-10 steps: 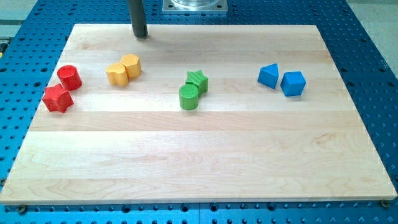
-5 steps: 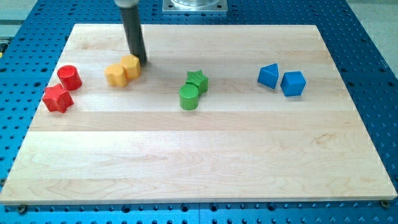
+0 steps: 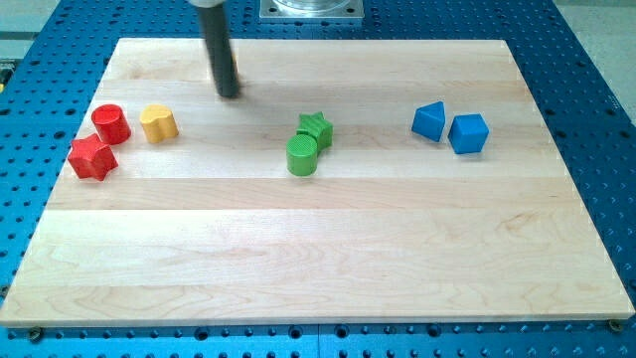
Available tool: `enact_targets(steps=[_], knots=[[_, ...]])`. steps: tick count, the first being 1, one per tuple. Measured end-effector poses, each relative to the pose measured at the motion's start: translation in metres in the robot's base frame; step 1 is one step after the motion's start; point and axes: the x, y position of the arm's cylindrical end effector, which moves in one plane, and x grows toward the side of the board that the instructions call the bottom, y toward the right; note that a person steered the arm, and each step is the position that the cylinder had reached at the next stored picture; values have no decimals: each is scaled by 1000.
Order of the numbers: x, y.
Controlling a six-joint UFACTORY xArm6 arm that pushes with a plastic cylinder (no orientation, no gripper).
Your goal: Move the hexagon to the top left of the board
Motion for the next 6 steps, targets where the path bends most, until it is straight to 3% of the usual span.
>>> enact_targets(steps=[1,3,4,5,6], knots=[[-32,14],[-45,-69],[-1,-72],[-50,-77],[-43,-72]])
